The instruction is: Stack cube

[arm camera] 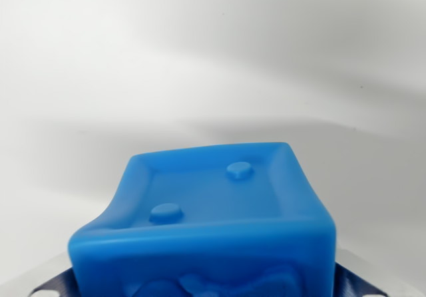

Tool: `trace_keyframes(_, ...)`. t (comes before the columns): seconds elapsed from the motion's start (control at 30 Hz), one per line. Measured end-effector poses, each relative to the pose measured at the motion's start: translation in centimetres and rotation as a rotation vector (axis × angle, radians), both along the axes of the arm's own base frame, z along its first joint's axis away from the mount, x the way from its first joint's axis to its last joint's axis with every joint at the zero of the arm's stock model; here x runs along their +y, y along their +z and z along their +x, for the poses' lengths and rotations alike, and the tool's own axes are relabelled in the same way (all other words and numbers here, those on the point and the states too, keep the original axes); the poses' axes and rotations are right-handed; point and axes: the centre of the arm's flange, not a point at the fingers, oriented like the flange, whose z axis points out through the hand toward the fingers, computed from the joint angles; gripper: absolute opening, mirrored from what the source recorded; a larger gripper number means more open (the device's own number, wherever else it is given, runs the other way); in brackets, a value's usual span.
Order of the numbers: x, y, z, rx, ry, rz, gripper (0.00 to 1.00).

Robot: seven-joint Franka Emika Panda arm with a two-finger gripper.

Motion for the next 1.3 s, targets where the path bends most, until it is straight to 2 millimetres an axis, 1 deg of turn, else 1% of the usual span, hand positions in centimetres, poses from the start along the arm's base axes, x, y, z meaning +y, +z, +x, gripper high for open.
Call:
trace_keyframes(0.27, 0.0, 2.3, 0.1, -0.002, -0.002, 0.0, 0.0)
trace_keyframes(0.43, 0.0, 4.1, 0.0, -0.003, -0.001, -0.001, 0.0)
trace_keyframes(0.57, 0.0, 5.1, 0.1, -0.006, -0.005, 0.0, 0.0)
trace_keyframes(0.77, -0.1, 5.3, 0.9, -0.001, -0.04, 0.0, 0.0)
trace_keyframes(1.3, -0.4, 7.0, 3.5, -0.003, -0.156, 0.0, 0.0)
